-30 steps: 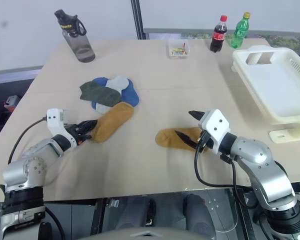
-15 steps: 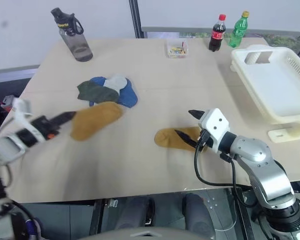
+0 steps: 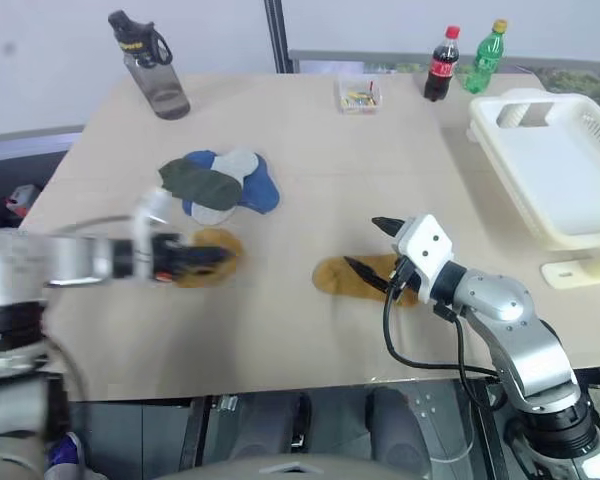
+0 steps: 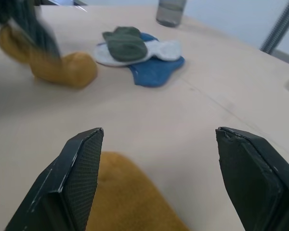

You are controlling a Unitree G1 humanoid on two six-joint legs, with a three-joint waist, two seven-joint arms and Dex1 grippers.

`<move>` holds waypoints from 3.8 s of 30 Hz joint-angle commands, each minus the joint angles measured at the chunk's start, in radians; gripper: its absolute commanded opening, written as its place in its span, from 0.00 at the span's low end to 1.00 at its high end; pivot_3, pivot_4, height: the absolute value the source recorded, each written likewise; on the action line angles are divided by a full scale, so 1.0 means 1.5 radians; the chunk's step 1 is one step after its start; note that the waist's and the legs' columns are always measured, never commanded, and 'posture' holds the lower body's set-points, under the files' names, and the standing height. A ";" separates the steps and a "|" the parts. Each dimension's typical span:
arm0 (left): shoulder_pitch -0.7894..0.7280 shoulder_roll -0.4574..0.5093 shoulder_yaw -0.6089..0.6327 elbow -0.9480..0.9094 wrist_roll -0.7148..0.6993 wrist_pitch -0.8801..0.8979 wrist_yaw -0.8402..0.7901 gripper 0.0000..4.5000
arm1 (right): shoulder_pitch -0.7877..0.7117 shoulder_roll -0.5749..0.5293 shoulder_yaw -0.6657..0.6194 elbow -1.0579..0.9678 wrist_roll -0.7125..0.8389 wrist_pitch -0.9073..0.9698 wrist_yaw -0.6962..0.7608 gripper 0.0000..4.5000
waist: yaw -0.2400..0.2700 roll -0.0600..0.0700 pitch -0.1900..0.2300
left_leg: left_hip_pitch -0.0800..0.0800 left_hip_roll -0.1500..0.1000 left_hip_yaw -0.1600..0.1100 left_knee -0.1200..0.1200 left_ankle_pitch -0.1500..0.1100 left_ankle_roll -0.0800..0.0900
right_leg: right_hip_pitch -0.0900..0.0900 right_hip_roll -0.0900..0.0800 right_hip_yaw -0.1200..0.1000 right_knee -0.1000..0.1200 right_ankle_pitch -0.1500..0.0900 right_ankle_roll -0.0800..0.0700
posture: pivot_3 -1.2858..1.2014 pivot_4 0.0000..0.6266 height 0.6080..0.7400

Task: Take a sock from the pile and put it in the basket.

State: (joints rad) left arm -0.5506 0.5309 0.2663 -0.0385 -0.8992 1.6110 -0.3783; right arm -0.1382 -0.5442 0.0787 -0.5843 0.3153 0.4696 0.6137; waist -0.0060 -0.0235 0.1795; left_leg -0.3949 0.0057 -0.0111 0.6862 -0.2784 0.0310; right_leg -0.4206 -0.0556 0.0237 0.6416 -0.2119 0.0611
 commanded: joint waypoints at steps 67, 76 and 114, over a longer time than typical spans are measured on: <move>0.168 0.052 -0.088 -0.065 0.282 -0.542 -0.190 0.68 | -0.318 0.159 0.124 0.358 -0.005 0.181 0.102 0.43 | -0.005 0.002 -0.002 | -0.002 0.000 0.000 -0.002 0.001 -0.001 | -0.004 0.001 0.000 0.002 0.000 -0.001 | 0.52 0.24 1.00; 0.169 0.037 -0.128 -0.024 0.320 -0.587 -0.196 0.69 | -0.343 0.190 0.137 0.434 -0.011 0.210 0.102 0.24 | -0.004 0.003 -0.002 | -0.002 0.000 0.000 -0.002 0.001 -0.001 | -0.004 0.001 0.000 0.002 0.001 -0.001 | 0.52 0.24 1.00; -0.025 -0.199 -0.201 -0.087 0.109 -0.285 -0.040 0.01 | 0.007 -0.087 -0.187 0.009 0.154 0.320 -0.014 0.00 | -0.003 0.003 -0.002 | 0.000 -0.001 -0.001 0.000 -0.001 0.001 | 0.000 0.001 -0.001 0.000 0.000 -0.001 | 0.52 0.24 1.00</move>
State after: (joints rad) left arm -0.5884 0.2396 -0.0411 -0.1192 -0.7358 1.1934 -0.4506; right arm -0.1268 -0.6723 -0.1958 -0.5592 0.5533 0.9774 0.5996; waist -0.0100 -0.0191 0.1769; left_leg -0.3950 0.0043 -0.0133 0.6855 -0.2792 0.0329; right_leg -0.4208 -0.0542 0.0225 0.6423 -0.2113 0.0599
